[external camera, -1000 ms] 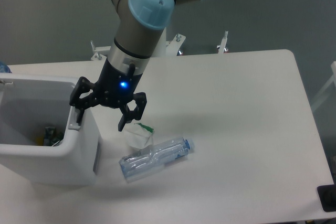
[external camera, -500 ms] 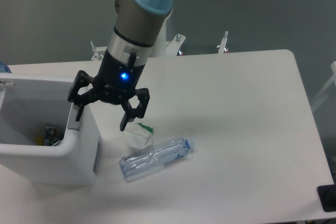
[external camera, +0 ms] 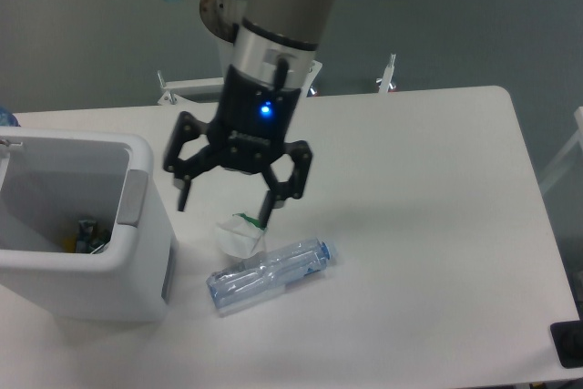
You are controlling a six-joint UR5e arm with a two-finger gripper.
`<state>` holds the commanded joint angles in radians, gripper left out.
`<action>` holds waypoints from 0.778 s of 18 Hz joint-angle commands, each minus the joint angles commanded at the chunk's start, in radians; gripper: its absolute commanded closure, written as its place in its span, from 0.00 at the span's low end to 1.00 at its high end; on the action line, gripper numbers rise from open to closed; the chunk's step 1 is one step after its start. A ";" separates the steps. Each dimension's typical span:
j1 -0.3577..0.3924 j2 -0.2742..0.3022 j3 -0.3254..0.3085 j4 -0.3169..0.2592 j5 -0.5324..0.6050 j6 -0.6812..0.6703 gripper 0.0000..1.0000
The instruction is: Open the trash can
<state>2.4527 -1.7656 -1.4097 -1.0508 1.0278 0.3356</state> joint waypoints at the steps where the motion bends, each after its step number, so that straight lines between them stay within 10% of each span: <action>1: 0.002 -0.002 -0.005 -0.002 0.018 0.037 0.00; 5: 0.005 -0.006 -0.044 -0.009 0.344 0.251 0.00; 14: 0.222 -0.081 -0.123 -0.009 0.376 0.615 0.00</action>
<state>2.6752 -1.8468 -1.5325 -1.0600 1.4036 0.9507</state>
